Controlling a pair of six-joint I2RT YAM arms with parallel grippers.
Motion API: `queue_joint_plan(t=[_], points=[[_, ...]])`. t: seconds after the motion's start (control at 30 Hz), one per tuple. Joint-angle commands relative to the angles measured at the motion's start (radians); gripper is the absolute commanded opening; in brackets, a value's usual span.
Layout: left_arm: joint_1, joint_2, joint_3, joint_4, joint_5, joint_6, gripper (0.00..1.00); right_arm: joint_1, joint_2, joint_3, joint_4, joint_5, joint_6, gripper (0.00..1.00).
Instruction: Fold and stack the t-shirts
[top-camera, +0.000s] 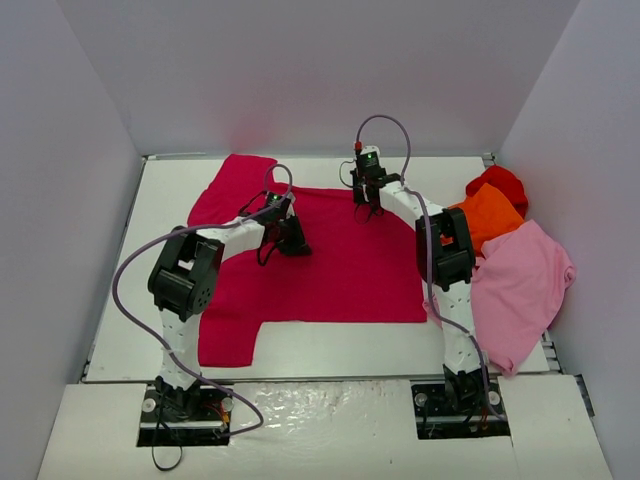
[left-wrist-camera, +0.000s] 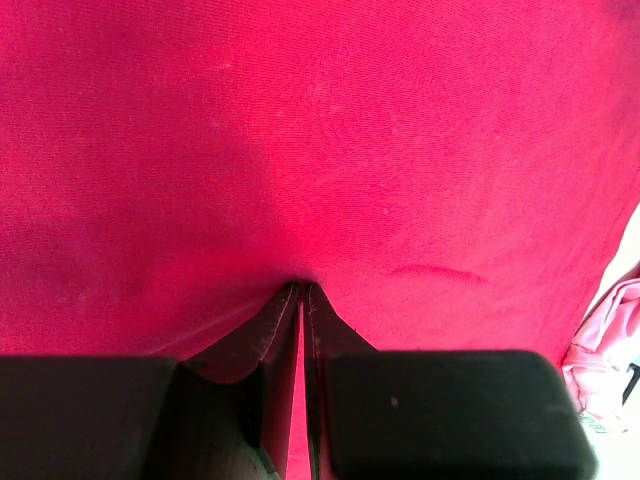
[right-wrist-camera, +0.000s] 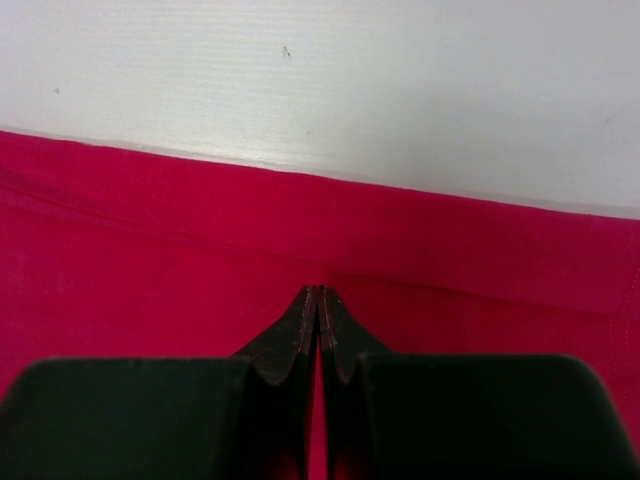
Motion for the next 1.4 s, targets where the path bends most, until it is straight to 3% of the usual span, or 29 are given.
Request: queue_joint_plan(t=[0.0,0.5,0.9,1.0,1.2,1.37], points=[[-0.009,-0.02,0.057,-0.007,-0.009,0.012,0.05,-0.008,-0.01,0.057,-0.013,0.0,0.019,0.0],[-0.009,-0.032,0.066,-0.056,-0.025,0.042,0.04,-0.055,0.13,0.209,0.001,0.079,0.015,0.0],[-0.008,-0.027,0.048,-0.071,-0.023,0.064,0.04,-0.055,0.062,0.13,0.365,0.12,0.026,0.0],[-0.007,-0.029,0.048,-0.083,-0.027,0.077,0.04,-0.055,0.084,0.183,0.321,0.137,0.015,0.0],[-0.003,-0.023,0.053,-0.096,-0.041,0.09,0.04,-0.039,-0.087,0.015,0.376,0.152,0.005,0.0],[-0.003,-0.015,0.061,-0.093,-0.031,0.09,0.04,-0.04,-0.125,-0.031,0.173,0.21,0.008,0.0]])
